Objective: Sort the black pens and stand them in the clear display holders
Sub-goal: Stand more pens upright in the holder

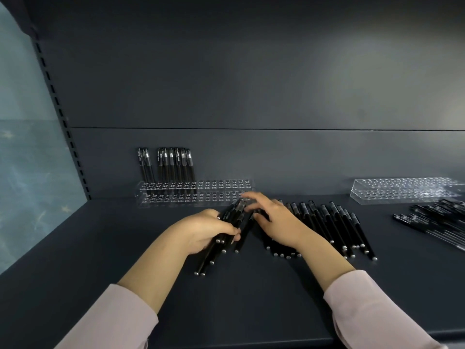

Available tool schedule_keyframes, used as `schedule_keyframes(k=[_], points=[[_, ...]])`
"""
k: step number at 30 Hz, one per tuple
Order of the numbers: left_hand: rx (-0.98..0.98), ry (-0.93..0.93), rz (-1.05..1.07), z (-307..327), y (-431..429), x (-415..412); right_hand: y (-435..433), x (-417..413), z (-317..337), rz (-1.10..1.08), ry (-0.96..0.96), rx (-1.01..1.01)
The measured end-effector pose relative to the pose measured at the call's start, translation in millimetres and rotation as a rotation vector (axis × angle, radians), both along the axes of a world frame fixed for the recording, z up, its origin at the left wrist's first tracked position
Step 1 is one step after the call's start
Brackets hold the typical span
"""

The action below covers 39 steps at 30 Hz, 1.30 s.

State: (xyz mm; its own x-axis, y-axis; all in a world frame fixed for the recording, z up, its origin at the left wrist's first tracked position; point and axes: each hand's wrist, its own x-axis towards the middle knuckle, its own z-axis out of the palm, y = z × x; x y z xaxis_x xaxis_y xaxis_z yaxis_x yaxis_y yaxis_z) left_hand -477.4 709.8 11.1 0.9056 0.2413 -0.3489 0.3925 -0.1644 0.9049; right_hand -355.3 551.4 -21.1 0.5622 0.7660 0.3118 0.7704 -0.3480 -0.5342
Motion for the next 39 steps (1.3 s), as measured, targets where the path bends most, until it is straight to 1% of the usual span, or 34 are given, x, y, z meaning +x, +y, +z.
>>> schedule_keyframes(k=[3,5,7,9,10,12,14,19,23,26,29,31,32,33,35,36,39], points=[[-0.081,-0.005,0.034,3,-1,2,1,2,-1,0.012,-0.040,-0.072],[-0.120,-0.007,0.090,2,-1,7,1,1,-1,0.022,-0.088,-0.146],[-0.136,-0.018,0.153,-1,-3,12,2,0,-1,0.036,-0.087,-0.174],[-0.105,-0.029,0.180,-3,-4,15,3,0,0,0.046,-0.039,-0.134],[-0.097,-0.027,0.184,-4,-5,16,3,1,0,0.044,0.005,-0.082],[-0.119,-0.022,0.191,-2,-4,15,1,1,5,-0.004,0.090,0.020],[-0.147,-0.023,0.187,0,-2,12,-1,2,10,-0.079,0.123,0.083],[-0.211,-0.051,0.155,1,8,2,9,-5,22,-0.144,0.206,0.111],[-0.208,-0.065,0.103,3,15,-10,24,-13,24,-0.215,0.377,0.194],[-0.228,-0.127,0.067,8,20,-18,34,-18,24,-0.254,0.528,0.254],[-0.196,-0.230,0.040,14,24,-22,46,-24,35,-0.175,0.819,0.475],[-0.121,-0.340,0.055,17,26,-22,54,-25,46,-0.149,0.923,0.669],[-0.061,-0.407,0.079,18,28,-22,59,-25,51,-0.170,0.917,0.758],[0.014,-0.475,0.114,19,32,-19,65,-24,56,-0.207,0.871,0.832],[0.130,-0.589,0.208,21,40,-15,76,-23,66,-0.278,0.730,0.943],[0.143,-0.632,0.258,22,45,-13,81,-23,72,-0.303,0.665,0.996],[0.102,-0.714,0.376,21,60,-7,98,-23,90,-0.384,0.488,1.144]])
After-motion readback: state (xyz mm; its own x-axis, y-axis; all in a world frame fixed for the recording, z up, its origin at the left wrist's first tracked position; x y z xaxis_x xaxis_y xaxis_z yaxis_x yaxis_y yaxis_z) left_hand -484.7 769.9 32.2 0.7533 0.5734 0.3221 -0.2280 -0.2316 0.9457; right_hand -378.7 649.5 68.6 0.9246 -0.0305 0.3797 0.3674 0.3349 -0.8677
